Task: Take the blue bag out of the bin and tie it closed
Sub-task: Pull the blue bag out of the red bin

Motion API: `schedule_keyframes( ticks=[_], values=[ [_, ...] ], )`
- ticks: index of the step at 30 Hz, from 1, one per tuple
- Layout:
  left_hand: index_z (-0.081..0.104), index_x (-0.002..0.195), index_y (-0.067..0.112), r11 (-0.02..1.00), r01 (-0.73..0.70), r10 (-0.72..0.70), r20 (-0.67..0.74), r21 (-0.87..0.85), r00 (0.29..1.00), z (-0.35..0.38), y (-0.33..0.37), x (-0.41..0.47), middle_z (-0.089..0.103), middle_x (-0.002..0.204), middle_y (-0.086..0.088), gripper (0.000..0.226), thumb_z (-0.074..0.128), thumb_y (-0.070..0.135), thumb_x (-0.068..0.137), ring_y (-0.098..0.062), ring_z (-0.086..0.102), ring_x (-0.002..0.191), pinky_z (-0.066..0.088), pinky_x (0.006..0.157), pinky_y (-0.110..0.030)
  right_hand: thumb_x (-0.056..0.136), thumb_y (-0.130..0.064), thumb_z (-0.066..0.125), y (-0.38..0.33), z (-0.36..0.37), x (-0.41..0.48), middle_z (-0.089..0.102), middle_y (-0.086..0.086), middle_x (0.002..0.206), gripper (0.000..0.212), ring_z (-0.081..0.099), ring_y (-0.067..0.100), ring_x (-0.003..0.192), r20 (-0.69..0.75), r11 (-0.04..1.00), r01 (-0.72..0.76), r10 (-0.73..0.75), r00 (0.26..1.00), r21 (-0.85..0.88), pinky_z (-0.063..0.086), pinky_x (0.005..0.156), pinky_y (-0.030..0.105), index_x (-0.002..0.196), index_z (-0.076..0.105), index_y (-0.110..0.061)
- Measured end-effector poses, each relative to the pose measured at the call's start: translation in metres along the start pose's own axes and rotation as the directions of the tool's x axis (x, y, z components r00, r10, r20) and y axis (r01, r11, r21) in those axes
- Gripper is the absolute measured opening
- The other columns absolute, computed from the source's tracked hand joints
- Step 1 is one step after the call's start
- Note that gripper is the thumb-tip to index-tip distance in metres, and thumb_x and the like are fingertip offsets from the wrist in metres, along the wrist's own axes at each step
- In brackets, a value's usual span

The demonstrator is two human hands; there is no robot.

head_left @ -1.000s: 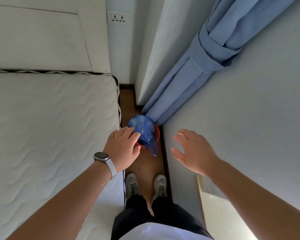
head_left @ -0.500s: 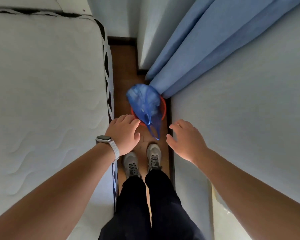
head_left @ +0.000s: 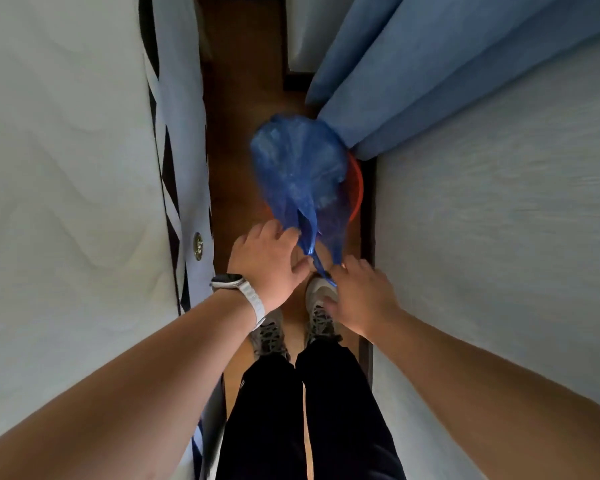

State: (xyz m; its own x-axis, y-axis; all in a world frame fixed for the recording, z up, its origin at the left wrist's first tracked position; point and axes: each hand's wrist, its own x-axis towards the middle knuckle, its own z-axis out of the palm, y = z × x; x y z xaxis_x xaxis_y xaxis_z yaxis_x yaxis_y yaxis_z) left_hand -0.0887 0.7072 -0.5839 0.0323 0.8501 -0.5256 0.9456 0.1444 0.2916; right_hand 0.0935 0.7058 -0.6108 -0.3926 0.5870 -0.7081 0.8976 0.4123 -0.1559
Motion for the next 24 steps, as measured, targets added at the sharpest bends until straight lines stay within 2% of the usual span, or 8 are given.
schedule_keyframes(
  ticks=[3, 7, 10, 12, 14, 16, 20, 24],
  values=[
    [0.064, 0.102, 0.021, 1.000, 0.000, -0.002, -0.091, -0.029, 0.996, 0.006, -0.001, 0.006, 0.063, 0.105, -0.007, 0.035, 0.049, 0.047, 0.085, -0.031, 0.056, 0.097, 0.044, 0.072, -0.040, 0.074, -0.027, 0.065, 0.009, 0.011, 0.011, 0.060, 0.015, 0.097, 0.030, 0.057, 0.038, 0.091, -0.013, 0.999, -0.015, 0.015, 1.000, 0.035, 0.045, 0.066, 0.040, 0.101, 0.065, -0.013],
    [0.069, 0.091, 0.014, 0.994, -0.024, 0.001, -0.202, -0.111, 0.979, -0.003, -0.003, 0.006, 0.068, 0.095, -0.009, 0.031, 0.048, 0.035, 0.084, -0.035, 0.059, 0.085, 0.049, 0.065, -0.041, 0.080, -0.019, 0.062, 0.016, 0.006, 0.016, 0.062, 0.013, 0.090, 0.016, 0.059, 0.036, 0.085, -0.048, 0.996, 0.013, -0.008, 0.999, 0.089, 0.044, 0.062, 0.038, 0.094, 0.066, -0.011],
    [0.069, 0.086, 0.012, 0.992, -0.015, -0.014, -0.232, -0.124, 0.973, -0.018, -0.002, 0.004, 0.069, 0.091, -0.007, 0.030, 0.046, 0.031, 0.086, -0.033, 0.059, 0.081, 0.050, 0.063, -0.043, 0.075, -0.020, 0.067, 0.015, 0.003, 0.009, 0.062, 0.015, 0.086, 0.033, 0.061, 0.039, 0.078, -0.076, 0.989, 0.037, -0.026, 0.997, 0.142, 0.048, 0.057, 0.041, 0.106, 0.063, -0.010],
    [0.069, 0.086, 0.012, 0.992, 0.000, -0.031, -0.248, -0.124, 0.968, -0.025, -0.001, 0.004, 0.069, 0.089, -0.006, 0.029, 0.046, 0.030, 0.087, -0.031, 0.059, 0.080, 0.049, 0.062, -0.042, 0.077, -0.032, 0.064, 0.012, 0.004, 0.008, 0.059, 0.013, 0.105, 0.054, 0.059, 0.037, 0.091, -0.019, 0.989, -0.013, 0.016, 1.000, 0.150, 0.050, 0.066, 0.042, 0.126, 0.050, -0.015],
    [0.069, 0.088, 0.012, 0.993, -0.001, -0.032, -0.272, -0.120, 0.962, -0.028, -0.003, 0.003, 0.069, 0.089, -0.006, 0.027, 0.048, 0.029, 0.087, -0.030, 0.059, 0.080, 0.050, 0.062, -0.042, 0.080, -0.038, 0.062, 0.007, 0.011, 0.011, 0.053, 0.010, 0.120, 0.066, 0.056, 0.033, 0.102, 0.012, 0.997, -0.026, 0.026, 1.000, 0.077, 0.048, 0.073, 0.040, 0.138, 0.038, -0.017],
    [0.069, 0.091, 0.013, 0.992, -0.010, -0.027, -0.281, -0.129, 0.959, -0.027, -0.004, 0.005, 0.069, 0.091, -0.005, 0.025, 0.049, 0.028, 0.088, -0.029, 0.060, 0.083, 0.051, 0.064, -0.041, 0.083, -0.032, 0.058, 0.003, 0.021, 0.016, 0.052, 0.009, 0.120, 0.058, 0.054, 0.031, 0.105, 0.019, 0.999, -0.034, 0.034, 0.999, 0.021, 0.047, 0.075, 0.041, 0.136, 0.041, -0.015],
    [0.068, 0.094, 0.013, 0.985, -0.013, -0.043, -0.317, -0.172, 0.947, -0.019, -0.005, 0.004, 0.069, 0.096, -0.004, 0.023, 0.051, 0.027, 0.088, -0.027, 0.060, 0.086, 0.051, 0.065, -0.037, 0.084, -0.016, 0.052, 0.004, 0.041, 0.026, 0.056, 0.009, 0.107, 0.047, 0.055, 0.032, 0.099, -0.007, 0.997, -0.071, 0.071, 0.997, 0.010, 0.037, 0.065, 0.036, 0.131, 0.049, -0.015],
    [0.069, 0.089, 0.014, 0.954, -0.076, -0.026, -0.335, -0.289, 0.942, -0.009, -0.004, 0.000, 0.069, 0.101, -0.001, 0.017, 0.056, 0.023, 0.083, -0.025, 0.062, 0.088, 0.049, 0.065, -0.031, 0.083, -0.013, 0.053, 0.008, 0.047, 0.025, 0.060, 0.009, 0.101, 0.043, 0.057, 0.033, 0.094, -0.071, 0.999, -0.035, 0.038, 0.997, 0.035, 0.042, 0.064, 0.037, 0.126, 0.054, -0.013]
  ],
)
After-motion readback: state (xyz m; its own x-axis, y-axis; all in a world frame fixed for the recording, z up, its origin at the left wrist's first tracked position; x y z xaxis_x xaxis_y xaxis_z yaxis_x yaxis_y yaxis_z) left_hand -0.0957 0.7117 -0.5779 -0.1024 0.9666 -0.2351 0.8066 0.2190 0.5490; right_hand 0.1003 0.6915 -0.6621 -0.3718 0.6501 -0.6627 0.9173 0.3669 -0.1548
